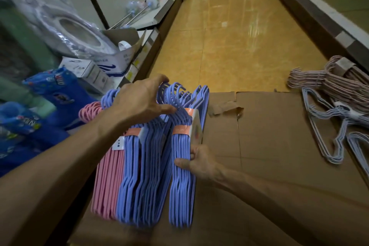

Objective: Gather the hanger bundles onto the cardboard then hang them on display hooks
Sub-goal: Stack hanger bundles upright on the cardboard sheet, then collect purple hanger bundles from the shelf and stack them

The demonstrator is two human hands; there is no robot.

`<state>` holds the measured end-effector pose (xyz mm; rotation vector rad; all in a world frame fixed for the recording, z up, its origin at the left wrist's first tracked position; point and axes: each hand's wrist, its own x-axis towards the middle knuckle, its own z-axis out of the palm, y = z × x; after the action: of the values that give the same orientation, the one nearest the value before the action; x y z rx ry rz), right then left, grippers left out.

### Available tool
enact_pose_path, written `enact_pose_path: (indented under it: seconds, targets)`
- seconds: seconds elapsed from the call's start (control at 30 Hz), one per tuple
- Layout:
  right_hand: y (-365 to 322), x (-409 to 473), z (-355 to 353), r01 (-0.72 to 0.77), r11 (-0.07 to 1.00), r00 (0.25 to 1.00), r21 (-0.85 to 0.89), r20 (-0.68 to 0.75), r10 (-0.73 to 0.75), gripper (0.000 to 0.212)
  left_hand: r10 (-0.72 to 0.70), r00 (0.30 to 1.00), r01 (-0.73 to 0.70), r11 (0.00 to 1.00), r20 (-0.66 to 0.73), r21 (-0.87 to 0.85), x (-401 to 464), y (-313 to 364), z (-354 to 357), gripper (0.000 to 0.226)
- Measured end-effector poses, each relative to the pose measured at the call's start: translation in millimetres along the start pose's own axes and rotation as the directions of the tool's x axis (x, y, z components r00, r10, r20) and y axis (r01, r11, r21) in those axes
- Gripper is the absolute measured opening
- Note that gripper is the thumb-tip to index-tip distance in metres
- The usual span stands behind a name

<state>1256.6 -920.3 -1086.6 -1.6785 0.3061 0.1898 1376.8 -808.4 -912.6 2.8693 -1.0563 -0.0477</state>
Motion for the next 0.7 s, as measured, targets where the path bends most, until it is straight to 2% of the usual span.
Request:
enact_pose_path:
  seconds: [0.1,0.37,0.4,0.5,0.53,0.7]
  targets:
    - [1,5,4,0.025,0.999,0.999,-0.029,0.033,-0.024,0.031,-0.010,1.000,0.010,0.999,-0.003,0.047,-4,-10,1,0.081]
    - [16,29,14,0.023,0.995,0.998,-0.094,0.059,-0.018,0.030,-0.004,1.000,0.004,1.000,-0.002,-0.022,0,-30,7,0.074]
    - [17,31,14,0.020,0.993,0.998,-0.112,0.068,-0.012,0.036,-0.005,1.000,0.005,1.000,0.005,-0.025,1,-30,7,0.075]
    - [27,39,11,0.013,0.989,0.995,-0.150,0.104,0.003,0.081,-0.028,0.999,0.030,0.997,0.033,-0.067,3,-28,5,0.076]
    - [29,42,9,0.014,0.986,0.991,-0.166,0.135,0.009,0.089,-0.031,0.999,0.034,0.997,0.039,-0.073,4,-27,4,0.077]
    - [-4,29,-12,-0.044,0.957,0.974,-0.285,0.201,0.104,0.063,0.000,1.000,0.002,0.999,0.026,-0.045,4,-14,0,0.079]
